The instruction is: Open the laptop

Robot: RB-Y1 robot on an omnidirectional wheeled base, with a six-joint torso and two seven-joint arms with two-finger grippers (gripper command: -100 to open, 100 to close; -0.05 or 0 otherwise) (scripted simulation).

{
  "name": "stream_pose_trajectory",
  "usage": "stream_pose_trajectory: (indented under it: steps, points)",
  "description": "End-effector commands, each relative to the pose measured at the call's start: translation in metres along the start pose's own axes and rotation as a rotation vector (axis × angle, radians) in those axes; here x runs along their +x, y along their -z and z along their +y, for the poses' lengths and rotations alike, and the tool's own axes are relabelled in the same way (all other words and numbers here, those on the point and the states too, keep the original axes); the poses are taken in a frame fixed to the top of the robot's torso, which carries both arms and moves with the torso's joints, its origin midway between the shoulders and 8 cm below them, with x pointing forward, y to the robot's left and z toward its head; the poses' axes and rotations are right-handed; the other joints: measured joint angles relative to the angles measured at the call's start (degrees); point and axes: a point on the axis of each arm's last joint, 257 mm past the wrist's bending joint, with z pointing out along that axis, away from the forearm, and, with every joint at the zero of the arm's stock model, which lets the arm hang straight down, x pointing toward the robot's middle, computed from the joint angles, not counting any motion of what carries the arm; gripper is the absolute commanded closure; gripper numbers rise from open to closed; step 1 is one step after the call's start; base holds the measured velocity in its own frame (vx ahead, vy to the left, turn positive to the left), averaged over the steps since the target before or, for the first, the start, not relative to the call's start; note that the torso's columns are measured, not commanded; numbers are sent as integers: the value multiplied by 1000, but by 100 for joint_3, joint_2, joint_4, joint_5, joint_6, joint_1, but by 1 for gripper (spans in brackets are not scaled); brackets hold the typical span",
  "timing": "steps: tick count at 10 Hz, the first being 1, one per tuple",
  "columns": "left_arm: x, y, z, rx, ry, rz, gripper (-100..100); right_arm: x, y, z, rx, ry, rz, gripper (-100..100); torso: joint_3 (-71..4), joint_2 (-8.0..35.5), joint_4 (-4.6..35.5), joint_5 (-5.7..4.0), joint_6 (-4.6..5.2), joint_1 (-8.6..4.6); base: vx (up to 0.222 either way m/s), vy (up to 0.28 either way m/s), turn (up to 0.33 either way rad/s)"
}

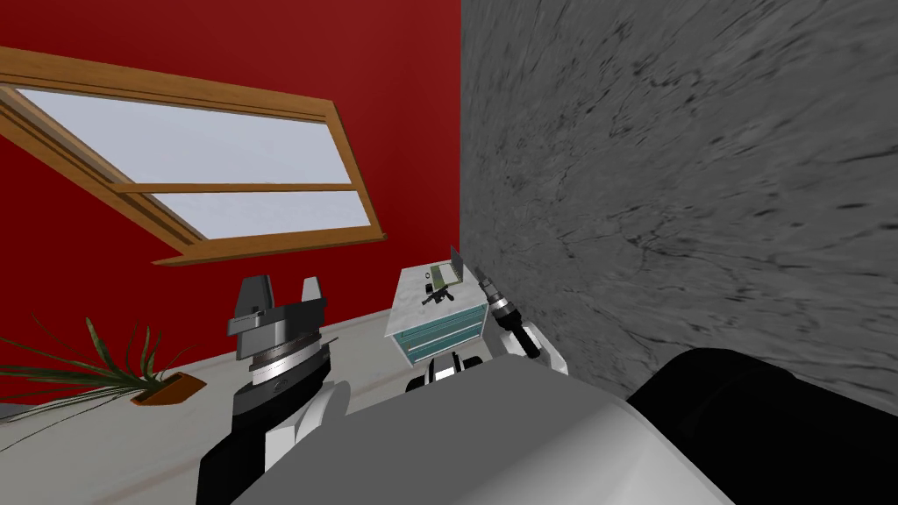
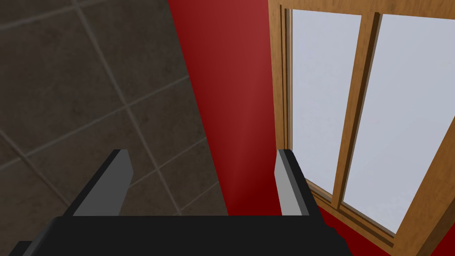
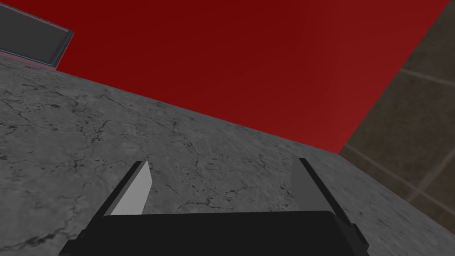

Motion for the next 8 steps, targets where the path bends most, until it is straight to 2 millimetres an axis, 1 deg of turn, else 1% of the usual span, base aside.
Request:
stream_pose_trajectory:
  steps: [1, 2, 3, 4, 5, 6, 7, 8]
  points:
    - [0, 0, 0, 0, 0, 0, 0, 13, -1, -17, 42, 73, 47, -100, 0, 1, 0, 0, -2, 0, -2, -12, 42]
    - [0, 0, 0, 0, 0, 0, 0, 22, -1, -33, 79, 131, 85, -100, 1, 1, 0, 0, 0, 0, -3, -13, 91]
    - [0, 0, 0, 0, 0, 0, 0, 23, -1, -33, 78, 138, 88, -100, 0, 0, 0, 0, -2, -2, -3, -14, 51]
    - [0, 0, 0, 0, 0, 0, 0, 31, 0, -50, 115, 196, 126, -100, 0, 1, 0, 0, 0, -2, -2, -15, 86]
    - [0, 0, 0, 0, 0, 0, 0, 32, 0, -50, 114, 206, 129, -100, 0, 0, 0, -1, -2, -2, -1, -13, 50]
    - [0, 0, 0, 0, 0, 0, 0, 39, 1, -67, 151, 267, 167, -100, 0, 1, 0, 0, 0, 0, -3, -13, 78]
    - [0, 0, 0, 0, 0, 0, 0, 40, 1, -67, 150, 277, 170, -100, 1, 1, 0, 0, -2, -1, -3, -14, 53]
    - [0, 0, 0, 0, 0, 0, 0, 46, 3, -85, 185, 338, 207, -100, 1, 1, 0, 0, 0, -1, -6, -14, 99]
